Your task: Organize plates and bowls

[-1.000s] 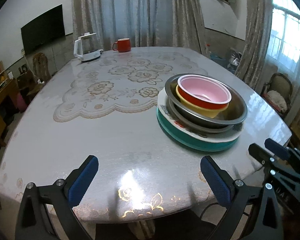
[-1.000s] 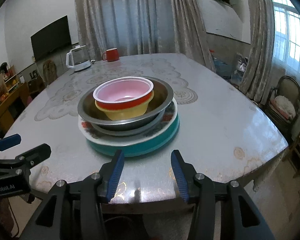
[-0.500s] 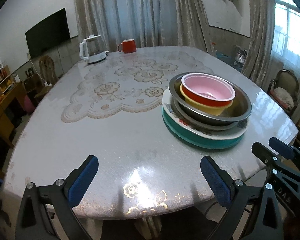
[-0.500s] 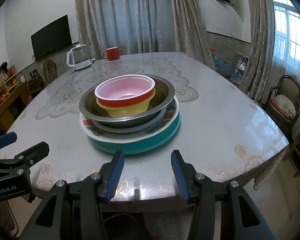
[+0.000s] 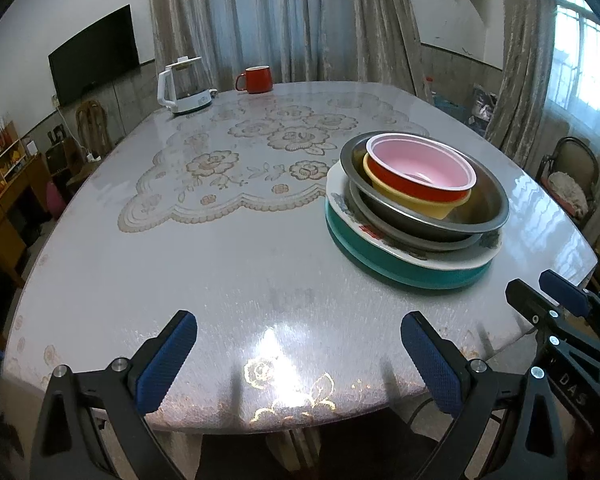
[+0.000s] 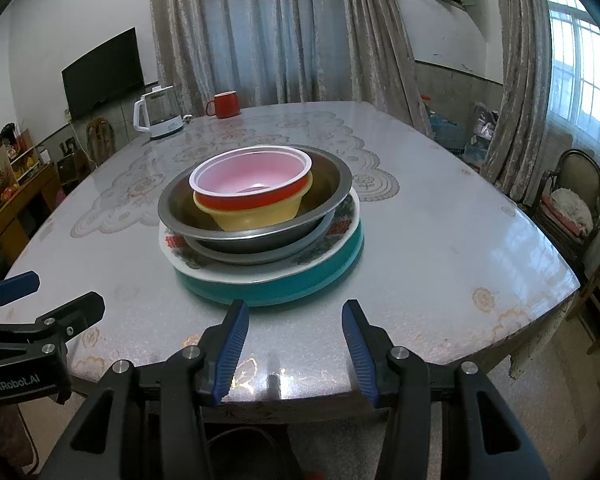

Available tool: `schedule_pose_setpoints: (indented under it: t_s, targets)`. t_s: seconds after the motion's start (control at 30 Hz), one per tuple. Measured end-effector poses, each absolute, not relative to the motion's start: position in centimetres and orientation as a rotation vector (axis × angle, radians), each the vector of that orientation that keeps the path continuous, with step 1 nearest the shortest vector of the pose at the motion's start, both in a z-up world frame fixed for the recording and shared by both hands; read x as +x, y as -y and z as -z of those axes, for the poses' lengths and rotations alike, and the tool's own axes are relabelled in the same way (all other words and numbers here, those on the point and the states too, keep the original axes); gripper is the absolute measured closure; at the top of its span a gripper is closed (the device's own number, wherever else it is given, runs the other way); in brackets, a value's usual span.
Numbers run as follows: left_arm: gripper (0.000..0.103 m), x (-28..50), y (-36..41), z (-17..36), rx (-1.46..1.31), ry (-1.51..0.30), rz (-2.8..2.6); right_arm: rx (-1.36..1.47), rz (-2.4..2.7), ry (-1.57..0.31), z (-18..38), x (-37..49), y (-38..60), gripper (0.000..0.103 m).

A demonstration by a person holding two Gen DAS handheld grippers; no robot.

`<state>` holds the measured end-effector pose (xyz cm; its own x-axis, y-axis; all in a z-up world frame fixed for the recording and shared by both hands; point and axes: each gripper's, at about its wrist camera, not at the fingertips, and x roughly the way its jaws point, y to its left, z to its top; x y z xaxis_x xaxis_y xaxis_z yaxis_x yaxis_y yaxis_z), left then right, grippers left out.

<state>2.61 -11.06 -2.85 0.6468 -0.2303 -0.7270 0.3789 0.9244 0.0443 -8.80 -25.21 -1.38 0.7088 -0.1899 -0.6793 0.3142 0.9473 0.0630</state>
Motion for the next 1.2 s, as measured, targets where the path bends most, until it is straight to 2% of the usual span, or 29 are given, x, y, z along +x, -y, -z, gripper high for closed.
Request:
schedule_pose_setpoints:
  t_s: [1.2]
  targets:
    - [0.0,3.09,11.31,3.37,0.218,-0.809,0.334,0.179,0.275,-0.75,1.67,-8.1,25.3,0.054]
